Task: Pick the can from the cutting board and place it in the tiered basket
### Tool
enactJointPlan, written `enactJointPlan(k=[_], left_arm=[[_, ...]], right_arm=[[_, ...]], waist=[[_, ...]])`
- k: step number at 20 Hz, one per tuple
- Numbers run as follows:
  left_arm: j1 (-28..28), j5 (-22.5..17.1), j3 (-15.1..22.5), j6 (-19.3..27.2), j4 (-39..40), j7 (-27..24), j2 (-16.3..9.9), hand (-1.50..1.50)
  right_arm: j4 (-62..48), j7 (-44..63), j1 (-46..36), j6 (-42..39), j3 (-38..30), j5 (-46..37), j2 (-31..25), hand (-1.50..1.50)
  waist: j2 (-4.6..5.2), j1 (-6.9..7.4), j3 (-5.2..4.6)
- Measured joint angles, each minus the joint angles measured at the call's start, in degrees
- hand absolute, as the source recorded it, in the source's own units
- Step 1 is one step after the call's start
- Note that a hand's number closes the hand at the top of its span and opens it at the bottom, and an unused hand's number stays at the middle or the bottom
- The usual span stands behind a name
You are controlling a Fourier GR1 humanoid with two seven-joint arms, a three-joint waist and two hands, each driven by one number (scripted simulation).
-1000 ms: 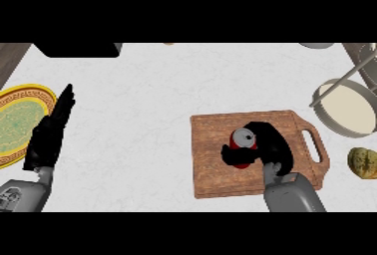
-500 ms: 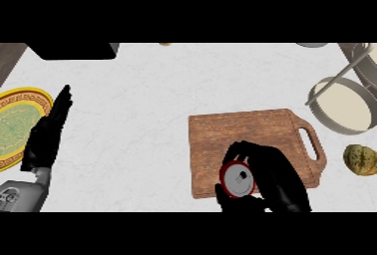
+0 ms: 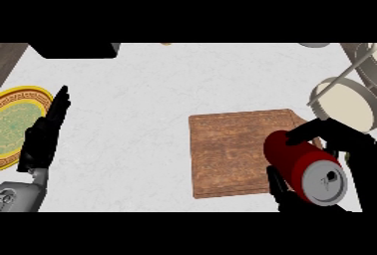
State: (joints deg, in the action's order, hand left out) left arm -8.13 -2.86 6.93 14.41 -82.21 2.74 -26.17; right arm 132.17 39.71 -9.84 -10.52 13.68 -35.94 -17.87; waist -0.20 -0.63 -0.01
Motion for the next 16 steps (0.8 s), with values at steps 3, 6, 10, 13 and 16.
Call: enactJointPlan(k=[3, 6, 10, 13, 16], left_arm=[[-0.3, 0.9, -0.1, 0.3, 0.7, -0.6, 1.0, 0.0], [0.5, 1.5, 0.0, -0.1, -0.1, -0.6, 1.3, 0.0], [0.4, 1.8, -1.0, -1.2, -1.1, 0.2, 1.6, 0.0], [-0.1, 2.9, -1.1, -1.2, -1.3, 0.9, 2.1, 0.0], [-1.1, 3.0, -2.2, -2.3, 0.0, 0.7, 2.5, 0.0]], right_arm=[[0.3, 0.8, -3.9, -2.8, -6.1, 0.8, -3.1, 1.5], [-0.3, 2.9, -9.4, -7.9, -12.7, 4.9, -6.7, 1.5], [-4.1, 2.1, -13.8, -12.6, -20.9, 13.4, -9.7, 1.5], [-10.2, -1.3, -17.4, -13.7, -24.6, 16.5, -11.5, 1.5], [-15.9, -6.6, -19.0, -14.0, -25.4, 15.2, -13.4, 1.5]], waist=[[0.07, 0.21, -0.01], [0.07, 0.45, -0.02], [0.1, 0.6, -0.02], [0.17, 0.8, -0.01], [0.24, 0.87, 0.0]])
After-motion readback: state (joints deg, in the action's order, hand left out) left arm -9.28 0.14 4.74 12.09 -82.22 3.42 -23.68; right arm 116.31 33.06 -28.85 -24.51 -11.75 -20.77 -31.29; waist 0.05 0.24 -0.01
